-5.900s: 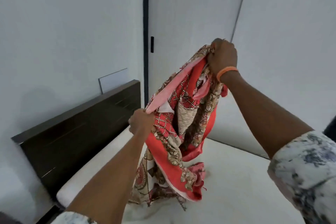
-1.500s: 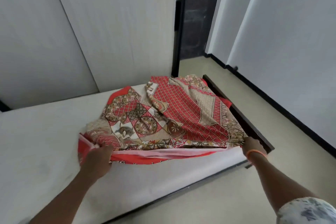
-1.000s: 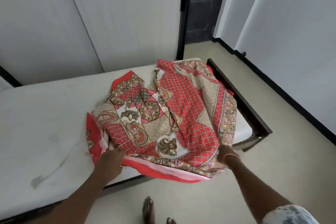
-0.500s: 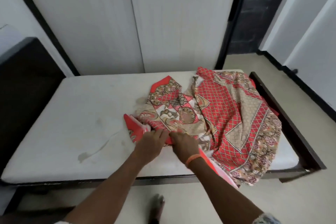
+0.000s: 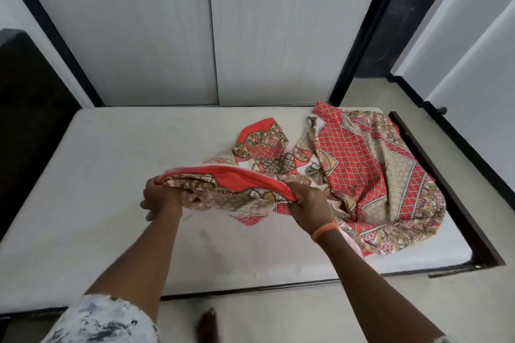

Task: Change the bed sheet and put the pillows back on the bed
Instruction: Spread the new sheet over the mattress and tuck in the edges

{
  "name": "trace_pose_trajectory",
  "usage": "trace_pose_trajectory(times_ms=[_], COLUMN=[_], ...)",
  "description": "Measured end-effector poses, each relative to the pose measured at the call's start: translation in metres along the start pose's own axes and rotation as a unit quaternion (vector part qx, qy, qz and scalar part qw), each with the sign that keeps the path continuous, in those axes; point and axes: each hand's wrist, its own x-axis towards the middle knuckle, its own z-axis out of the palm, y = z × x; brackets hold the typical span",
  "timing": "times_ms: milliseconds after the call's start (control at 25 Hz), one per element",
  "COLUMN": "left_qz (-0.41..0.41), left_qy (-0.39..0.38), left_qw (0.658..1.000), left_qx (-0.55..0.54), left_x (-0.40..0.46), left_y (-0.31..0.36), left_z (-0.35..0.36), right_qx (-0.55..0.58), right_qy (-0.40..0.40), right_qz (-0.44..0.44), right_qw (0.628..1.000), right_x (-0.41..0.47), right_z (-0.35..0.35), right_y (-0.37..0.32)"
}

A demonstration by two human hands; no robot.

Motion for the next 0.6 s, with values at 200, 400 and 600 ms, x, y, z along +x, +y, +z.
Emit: trace_pose_trajectory(times_ms=[200, 400, 600], left_qz=[0.232, 0.634, 0.623], left_qy=[-0.162, -0.349, -0.337], left_qw=[0.958, 0.566, 0.52], left_qx=[0.037, 0.395, 0.479], left_x=[0.052, 0.017, 0.047], left_y=[0.049, 0.051, 0.02], left_z=[-0.015, -0.039, -0.079], right_qx=[-0.115, 0.162, 0.119], right_qy=[-0.327, -0.403, -0.406], right_qz=[0.187, 0.131, 0.018], right_qw=[0.919, 0.891, 0.906], right_x=[0.027, 0.071, 0.093], right_z=[0.047, 0.092, 0.151], right_y=[-0.018, -0.105, -0.186])
